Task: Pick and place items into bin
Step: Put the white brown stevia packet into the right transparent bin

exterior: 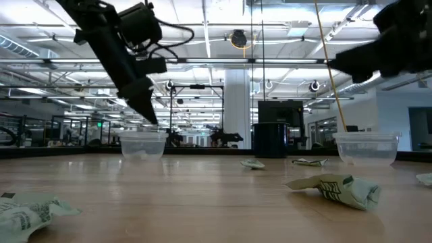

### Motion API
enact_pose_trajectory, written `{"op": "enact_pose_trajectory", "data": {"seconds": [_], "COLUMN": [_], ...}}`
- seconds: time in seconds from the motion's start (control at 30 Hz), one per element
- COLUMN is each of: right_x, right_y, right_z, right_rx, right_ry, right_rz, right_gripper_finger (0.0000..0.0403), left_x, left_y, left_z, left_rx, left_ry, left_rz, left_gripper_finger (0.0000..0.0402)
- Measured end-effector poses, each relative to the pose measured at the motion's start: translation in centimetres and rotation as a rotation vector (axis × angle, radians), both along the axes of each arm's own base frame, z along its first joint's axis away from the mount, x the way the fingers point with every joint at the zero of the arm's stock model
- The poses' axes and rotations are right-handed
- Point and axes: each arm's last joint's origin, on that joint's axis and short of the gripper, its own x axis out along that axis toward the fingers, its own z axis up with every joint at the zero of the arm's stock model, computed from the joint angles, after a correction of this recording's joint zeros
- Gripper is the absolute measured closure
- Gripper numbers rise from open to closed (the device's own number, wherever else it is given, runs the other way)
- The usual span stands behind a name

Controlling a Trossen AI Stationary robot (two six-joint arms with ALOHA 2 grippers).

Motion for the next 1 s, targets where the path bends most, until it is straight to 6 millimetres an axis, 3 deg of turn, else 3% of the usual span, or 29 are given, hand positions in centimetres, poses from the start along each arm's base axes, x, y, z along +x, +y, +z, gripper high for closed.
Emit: {"op": "enact_pose_trajectory", "data": {"seconds": [0.17, 0.37, 0.57, 0.7, 1.0], "right_x": [2.4, 6.2, 8.7, 9.0, 10.2], "right_y": [0.8, 2.1, 3.0, 2.8, 2.3], "right_z": [3.2, 3.1, -0.5, -3.5, -5.7], "right_rx": [-0.029, -0.015, -0.010, -0.006, 0.000], "right_ry": [0.102, 0.465, 0.669, 0.801, 0.837], "right_rz": [0.002, -0.005, -0.025, -0.107, -0.151], "right_gripper_finger": [0.0219, 0.0226, 0.0227, 0.0227, 0.0227], "left_x": [0.6, 1.7, 2.6, 2.7, 2.7], "left_y": [0.0, -0.5, -1.3, -1.6, -1.7], "left_z": [3.4, 6.3, 7.3, 7.5, 7.5], "left_rx": [0.051, 0.085, 0.143, 0.147, 0.163], "left_ry": [-0.117, -0.286, -0.392, -0.412, -0.403], "left_rz": [-0.013, -0.042, -0.109, -0.121, -0.140], "left_gripper_finger": [0.0293, 0.0293, 0.0293, 0.0293, 0.0293]}}
